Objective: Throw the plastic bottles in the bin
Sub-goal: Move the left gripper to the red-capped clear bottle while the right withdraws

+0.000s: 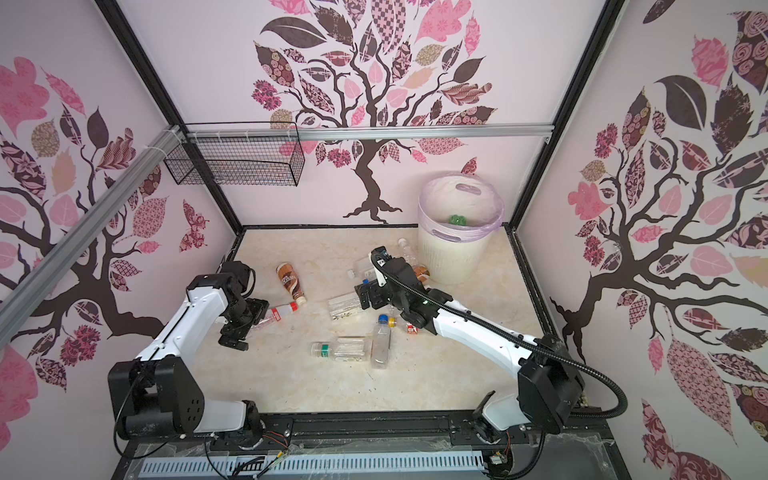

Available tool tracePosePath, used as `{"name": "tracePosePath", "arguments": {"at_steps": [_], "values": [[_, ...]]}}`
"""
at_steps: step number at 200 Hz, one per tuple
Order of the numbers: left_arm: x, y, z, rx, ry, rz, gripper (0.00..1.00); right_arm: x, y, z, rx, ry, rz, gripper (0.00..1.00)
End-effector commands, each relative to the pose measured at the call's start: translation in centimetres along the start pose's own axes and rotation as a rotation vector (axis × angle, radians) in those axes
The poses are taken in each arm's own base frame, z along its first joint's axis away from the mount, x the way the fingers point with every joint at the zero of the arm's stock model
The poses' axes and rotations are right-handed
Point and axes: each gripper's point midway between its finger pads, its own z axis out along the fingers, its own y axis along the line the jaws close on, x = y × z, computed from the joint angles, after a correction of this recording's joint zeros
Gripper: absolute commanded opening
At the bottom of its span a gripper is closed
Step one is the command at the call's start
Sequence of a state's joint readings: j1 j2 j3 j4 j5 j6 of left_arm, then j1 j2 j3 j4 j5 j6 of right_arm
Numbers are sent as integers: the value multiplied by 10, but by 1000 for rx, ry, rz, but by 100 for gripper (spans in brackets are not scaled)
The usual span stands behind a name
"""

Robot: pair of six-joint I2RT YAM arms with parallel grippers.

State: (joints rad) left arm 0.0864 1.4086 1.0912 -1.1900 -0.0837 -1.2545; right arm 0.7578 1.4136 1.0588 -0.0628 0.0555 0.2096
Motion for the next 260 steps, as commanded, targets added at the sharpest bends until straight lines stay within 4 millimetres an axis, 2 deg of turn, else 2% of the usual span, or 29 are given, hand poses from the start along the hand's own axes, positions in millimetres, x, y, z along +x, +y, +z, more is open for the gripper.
{"name": "tracePosePath", "arguments": {"at_steps": [1,63,92,144,165,194,228,260], "values": [[-4,-3,12,-9,1,-72,98,-15,4,-14,-21,-51,6,100],[-6,-5,28,-123,30,-49,98,-14,1,-21,-5,-60,-9,100],[2,-3,37,-116,62,-94,98,-13,3,-24,-23,-70,2,100],[-5,-3,43,-147,66,-99,98,-10,-2,-21,1,-65,-5,99],[-7,-10,47,-111,105,-95,98,-9,-3,-20,7,-64,-11,100],[-7,-30,37,5,125,-55,98,-8,-2,-17,-5,-62,-9,100],[-3,-36,23,105,131,-49,98,-8,-1,-14,-18,-58,0,100],[-15,-57,11,192,82,-19,98,-8,-4,-13,-12,-56,4,100]]}}
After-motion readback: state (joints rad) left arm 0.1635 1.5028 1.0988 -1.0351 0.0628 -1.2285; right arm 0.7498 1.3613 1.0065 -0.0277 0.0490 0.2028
